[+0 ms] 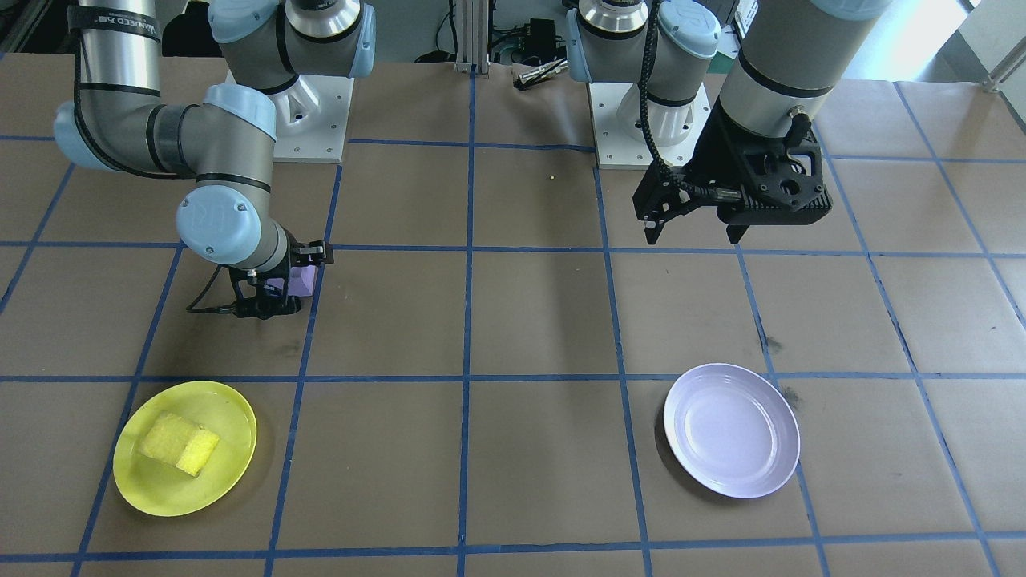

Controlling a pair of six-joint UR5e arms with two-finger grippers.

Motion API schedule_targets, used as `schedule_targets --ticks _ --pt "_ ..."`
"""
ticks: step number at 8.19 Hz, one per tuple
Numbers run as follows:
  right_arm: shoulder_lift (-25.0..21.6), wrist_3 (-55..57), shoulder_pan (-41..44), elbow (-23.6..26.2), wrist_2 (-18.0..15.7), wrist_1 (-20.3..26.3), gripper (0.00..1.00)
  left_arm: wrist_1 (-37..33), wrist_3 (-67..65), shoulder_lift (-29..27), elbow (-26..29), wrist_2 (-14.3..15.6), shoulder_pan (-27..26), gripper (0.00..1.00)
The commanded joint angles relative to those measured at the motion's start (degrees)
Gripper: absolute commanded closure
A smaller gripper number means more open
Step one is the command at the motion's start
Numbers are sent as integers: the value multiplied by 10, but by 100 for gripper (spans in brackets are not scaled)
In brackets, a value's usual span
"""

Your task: Sort blocks by color into plates

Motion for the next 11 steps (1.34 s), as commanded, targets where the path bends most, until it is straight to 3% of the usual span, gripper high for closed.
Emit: schedule_targets --ticks 1,3,5,7,10,11 --pt "0 6 0 5 -1 0 83 -12 3 10 -2 3 0 0" --pt "-9 47 5 -14 14 7 89 -40 2 24 -2 0 0 0" --pt "-8 123 63 -64 121 8 87 -45 1 23 -1 1 0 0" --pt "20 196 166 -132 129 8 83 -44 2 24 -1 3 0 0" --pt "125 226 278 -272 152 2 76 -57 0 25 5 -3 0 0" --pt "161 229 312 -304 145 1 78 -70 1 18 3 -1 1 0"
